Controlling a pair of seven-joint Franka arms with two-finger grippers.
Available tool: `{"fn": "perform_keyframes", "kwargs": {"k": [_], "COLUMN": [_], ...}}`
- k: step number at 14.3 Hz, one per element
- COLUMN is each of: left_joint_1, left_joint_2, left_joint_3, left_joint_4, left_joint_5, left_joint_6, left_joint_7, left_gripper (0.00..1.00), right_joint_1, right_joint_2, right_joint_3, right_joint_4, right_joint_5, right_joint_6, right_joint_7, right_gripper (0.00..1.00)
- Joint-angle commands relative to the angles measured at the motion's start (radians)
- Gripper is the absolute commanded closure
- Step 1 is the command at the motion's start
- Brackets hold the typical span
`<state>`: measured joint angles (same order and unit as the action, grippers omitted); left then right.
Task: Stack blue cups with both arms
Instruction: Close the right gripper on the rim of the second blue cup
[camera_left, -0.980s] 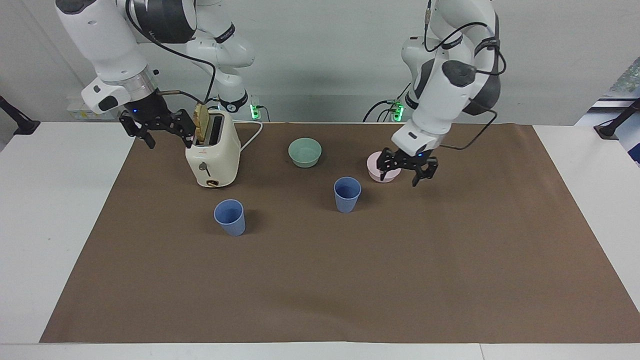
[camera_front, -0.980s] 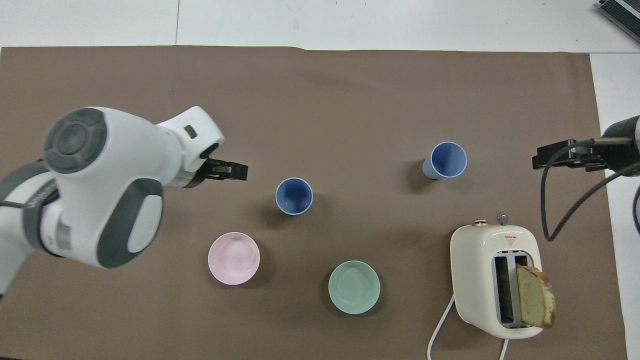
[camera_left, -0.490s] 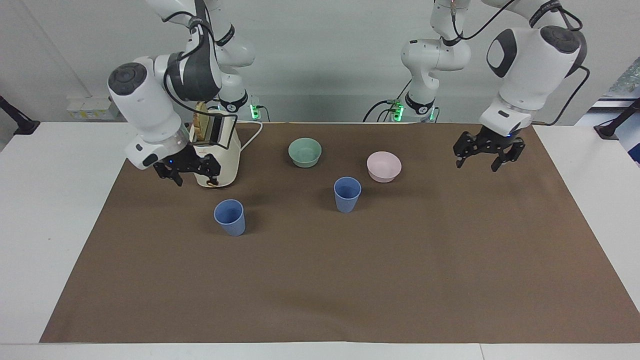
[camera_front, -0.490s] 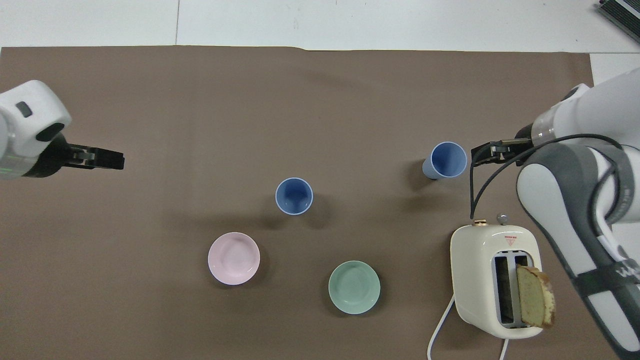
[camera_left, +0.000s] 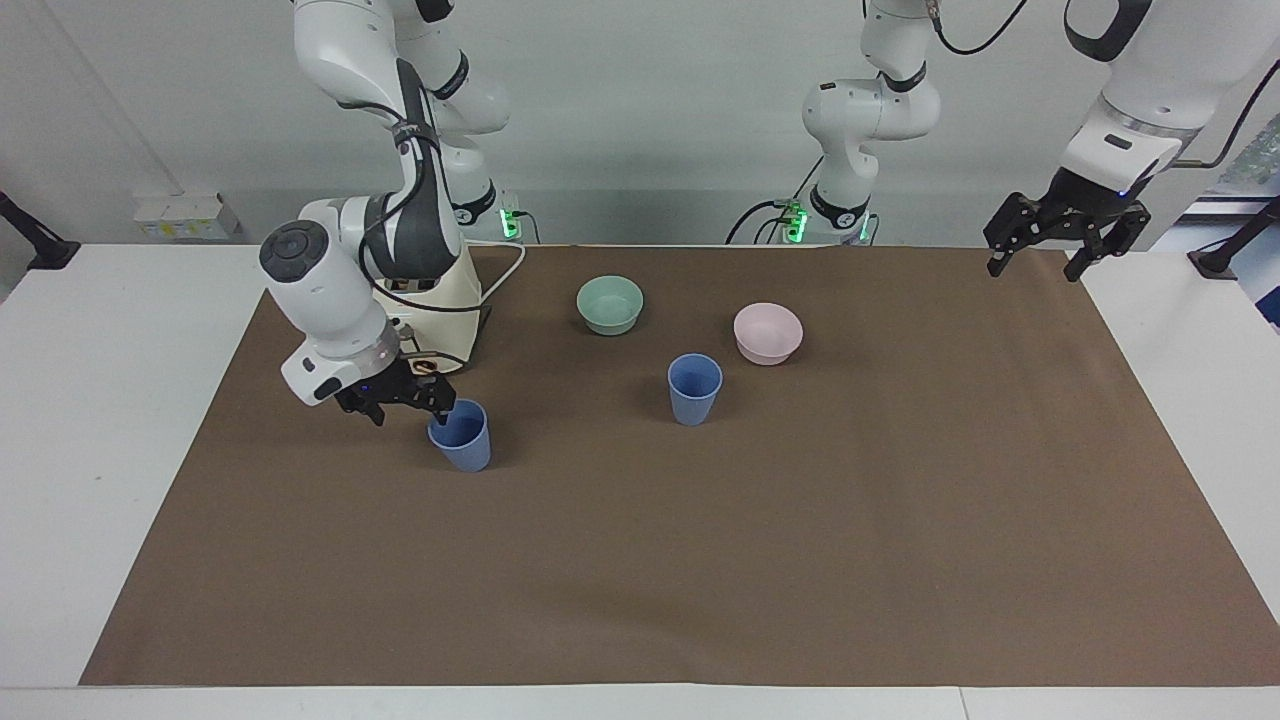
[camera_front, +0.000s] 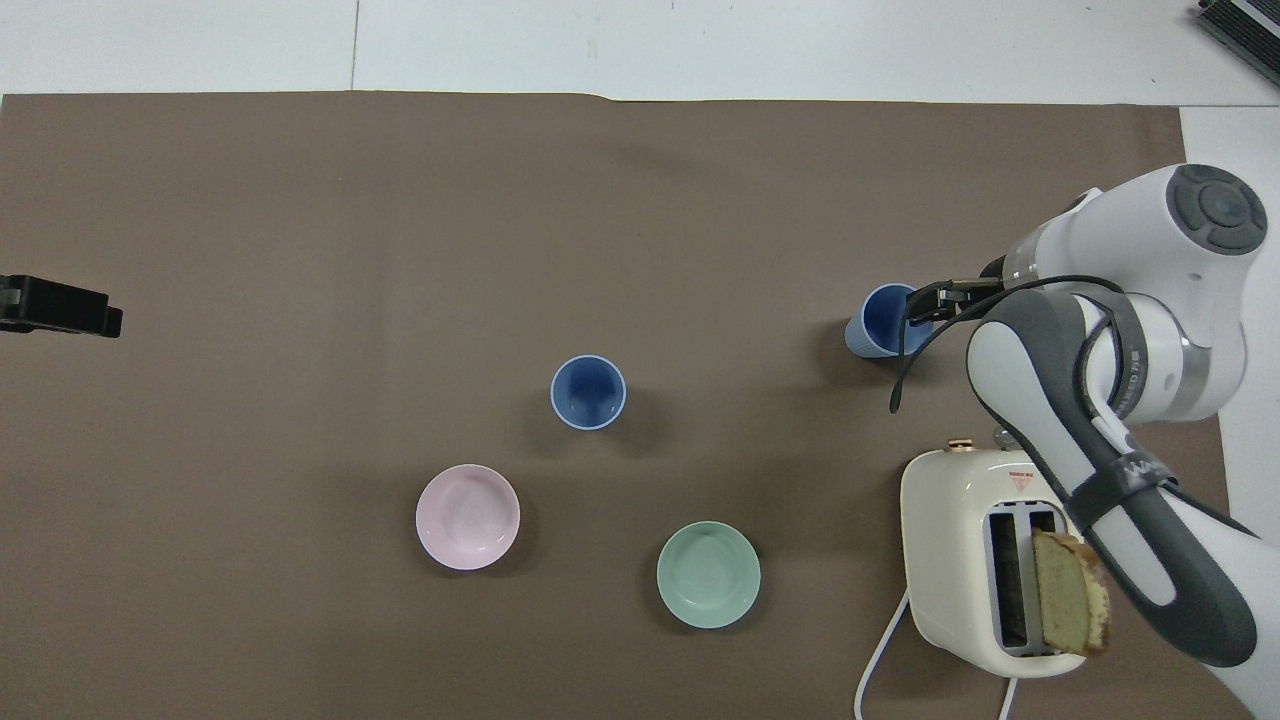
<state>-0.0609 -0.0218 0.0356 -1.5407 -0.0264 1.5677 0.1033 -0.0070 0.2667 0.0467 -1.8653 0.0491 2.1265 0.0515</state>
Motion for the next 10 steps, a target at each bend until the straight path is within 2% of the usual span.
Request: {"fn": "perform_keyframes", "kwargs": {"k": [1, 2, 3, 4, 10], "left_joint_1": [0.012, 0.012, 0.010, 0.009, 0.012], "left_joint_2": [0.049, 0.042, 0.039, 0.037, 0.037], "left_joint_3": [-0.013, -0.013, -0.013, -0.013, -0.016], "left_joint_4": [0.071, 0.064, 0.059, 0.059, 0.057], "left_joint_5": [0.019, 0.017, 0.017, 0.019, 0.016], "left_joint_6": [-0.041, -0.049, -0.061, -0.076, -0.069], "left_joint_7": [0.004, 0.003, 0.001, -0.002, -0.007], "left_gripper": [0.00, 0.00, 0.00, 0.00, 0.00], "right_joint_1": [0.002, 0.002, 0.004, 0.002, 0.009], "right_joint_2": [0.008, 0.011, 0.012, 0.012, 0.020], "right_joint_3": [0.005, 0.007, 0.007, 0.007, 0.009], "right_joint_4": [-0.018, -0.020, -0.023, -0.023, -0.018], "right_joint_5": [0.000, 0.000, 0.000, 0.000, 0.000], "right_joint_6": [0.050, 0.049, 0.047, 0.043, 0.053], "right_joint_7": [0.016, 0.014, 0.016, 0.014, 0.014], "right_gripper": [0.00, 0.00, 0.60, 1.00, 1.00]}}
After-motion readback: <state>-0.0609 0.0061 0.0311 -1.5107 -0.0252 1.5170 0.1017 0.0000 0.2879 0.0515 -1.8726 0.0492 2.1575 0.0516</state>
